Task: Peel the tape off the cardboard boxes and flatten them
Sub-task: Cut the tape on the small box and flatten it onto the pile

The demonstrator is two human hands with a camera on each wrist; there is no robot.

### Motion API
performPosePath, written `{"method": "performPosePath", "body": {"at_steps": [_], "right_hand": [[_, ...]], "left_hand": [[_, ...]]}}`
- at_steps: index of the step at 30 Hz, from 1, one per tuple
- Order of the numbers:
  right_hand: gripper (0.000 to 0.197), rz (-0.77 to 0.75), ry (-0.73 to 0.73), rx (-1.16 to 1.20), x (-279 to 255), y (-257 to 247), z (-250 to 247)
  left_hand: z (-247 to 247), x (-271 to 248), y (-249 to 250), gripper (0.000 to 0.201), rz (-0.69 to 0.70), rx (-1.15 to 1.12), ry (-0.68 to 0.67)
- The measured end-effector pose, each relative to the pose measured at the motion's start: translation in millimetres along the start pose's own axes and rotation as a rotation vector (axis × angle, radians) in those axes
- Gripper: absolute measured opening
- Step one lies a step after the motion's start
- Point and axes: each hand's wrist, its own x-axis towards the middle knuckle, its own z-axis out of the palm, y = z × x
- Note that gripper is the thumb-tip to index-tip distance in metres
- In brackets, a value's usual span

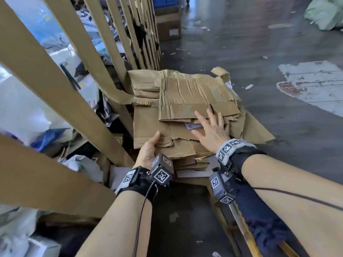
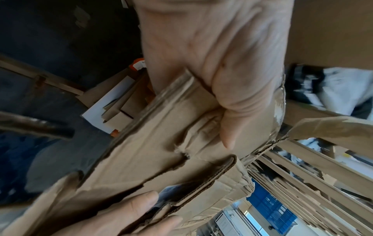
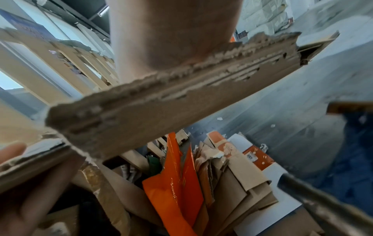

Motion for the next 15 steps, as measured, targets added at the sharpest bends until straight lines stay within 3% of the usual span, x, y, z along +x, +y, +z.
{"method": "performPosePath", "body": {"at_steps": [8, 15], "right_hand": [[0.068, 0.049, -0.151, -0.059, 46, 52, 120], [0.07, 0.142, -0.178, -0.153, 68, 88, 158]], "left_hand": [[-61, 117, -65, 0.046, -0.084, 0.006, 0.01], [-77, 188, -108, 0.046, -0.148, 0.023, 0.036]]}}
